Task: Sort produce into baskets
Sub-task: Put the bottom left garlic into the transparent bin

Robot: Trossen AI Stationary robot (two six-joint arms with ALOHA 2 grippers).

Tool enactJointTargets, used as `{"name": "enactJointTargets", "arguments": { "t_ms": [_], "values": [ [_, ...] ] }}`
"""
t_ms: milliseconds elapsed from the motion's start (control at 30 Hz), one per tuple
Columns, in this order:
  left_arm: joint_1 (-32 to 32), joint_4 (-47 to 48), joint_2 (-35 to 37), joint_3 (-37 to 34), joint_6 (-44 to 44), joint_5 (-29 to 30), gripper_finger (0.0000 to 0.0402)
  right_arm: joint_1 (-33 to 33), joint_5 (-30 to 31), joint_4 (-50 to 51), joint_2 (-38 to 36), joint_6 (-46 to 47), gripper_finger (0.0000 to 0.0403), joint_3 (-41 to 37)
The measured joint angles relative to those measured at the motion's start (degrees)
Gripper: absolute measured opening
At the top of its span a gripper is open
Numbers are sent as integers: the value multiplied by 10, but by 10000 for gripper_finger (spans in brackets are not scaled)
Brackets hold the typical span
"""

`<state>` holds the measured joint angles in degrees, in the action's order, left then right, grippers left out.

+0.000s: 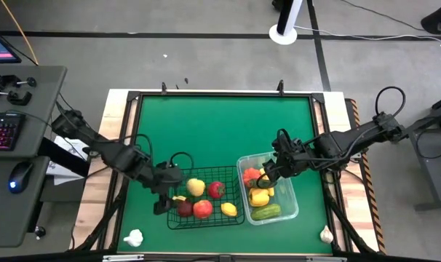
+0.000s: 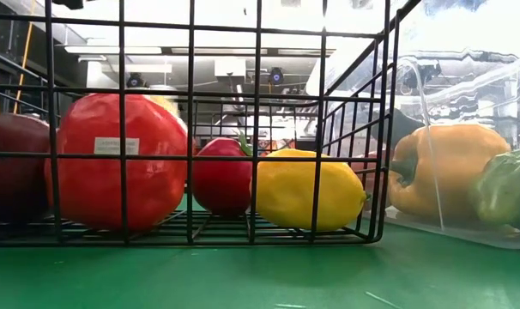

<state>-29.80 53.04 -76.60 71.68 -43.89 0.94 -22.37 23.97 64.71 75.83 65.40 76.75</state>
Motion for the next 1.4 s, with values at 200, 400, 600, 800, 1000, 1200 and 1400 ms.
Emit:
{"name": "enactJointTargets", "arguments": {
  "t_ms": [200, 400, 600, 800, 1000, 1200, 1400],
  "values": [
    [-96, 17, 7, -3, -102, 24, 373, 0, 10, 0, 0, -1, 287, 0],
    [-253, 36, -37, -27, -249, 23, 373, 0, 17, 0, 0, 1, 287, 0],
    [-362, 22, -126, -27, -307, 9, 373, 0, 26, 0, 0, 1, 287, 0],
    [-411, 14, -193, -27, -305, -43, 361, 0, 25, 1, 0, 1, 287, 0],
    [-417, 16, -201, -27, -321, -17, 320, 0, 25, 1, 0, 5, 287, 0],
    [-417, 15, -202, -27, -324, -7, 230, 0, 25, 1, 0, 5, 287, 0],
    [-420, 15, -202, -27, -305, -1, 133, 0, 25, 1, 0, 5, 287, 0]
  ]
}}
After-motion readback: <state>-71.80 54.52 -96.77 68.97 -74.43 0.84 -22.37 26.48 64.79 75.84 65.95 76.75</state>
